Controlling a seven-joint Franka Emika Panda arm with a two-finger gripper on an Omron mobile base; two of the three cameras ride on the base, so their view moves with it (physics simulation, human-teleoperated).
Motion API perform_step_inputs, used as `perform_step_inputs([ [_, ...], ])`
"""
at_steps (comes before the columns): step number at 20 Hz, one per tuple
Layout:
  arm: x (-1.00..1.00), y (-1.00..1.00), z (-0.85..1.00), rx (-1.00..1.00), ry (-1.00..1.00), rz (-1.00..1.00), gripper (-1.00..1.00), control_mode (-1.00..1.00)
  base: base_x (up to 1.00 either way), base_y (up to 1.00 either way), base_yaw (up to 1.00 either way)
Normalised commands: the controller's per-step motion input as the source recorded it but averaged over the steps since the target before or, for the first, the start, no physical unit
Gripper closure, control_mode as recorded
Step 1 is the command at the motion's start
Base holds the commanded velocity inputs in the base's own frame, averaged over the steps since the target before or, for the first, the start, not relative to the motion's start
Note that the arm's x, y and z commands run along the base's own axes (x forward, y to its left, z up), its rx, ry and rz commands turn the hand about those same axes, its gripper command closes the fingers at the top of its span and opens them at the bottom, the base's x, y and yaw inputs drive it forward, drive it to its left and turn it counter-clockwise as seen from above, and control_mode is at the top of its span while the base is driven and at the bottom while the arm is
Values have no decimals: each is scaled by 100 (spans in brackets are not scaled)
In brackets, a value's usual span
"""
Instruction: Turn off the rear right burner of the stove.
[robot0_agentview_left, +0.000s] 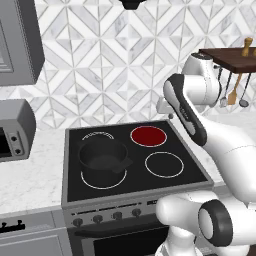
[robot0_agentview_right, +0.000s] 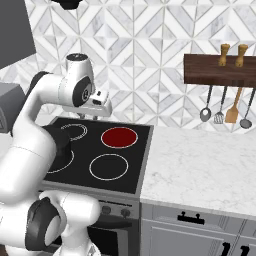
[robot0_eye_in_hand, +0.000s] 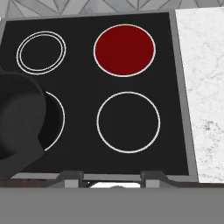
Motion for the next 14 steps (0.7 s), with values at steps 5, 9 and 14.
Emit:
perform_step_inputs([
  [5,0,0,0,0,-2,0,-100,-100,0,0,0],
  [9,-25,46,-25,-18,2,10,-100,-100,0,0,0],
  [14,-44,100,-67,-45,9,29,-100,-100,0,0,0],
])
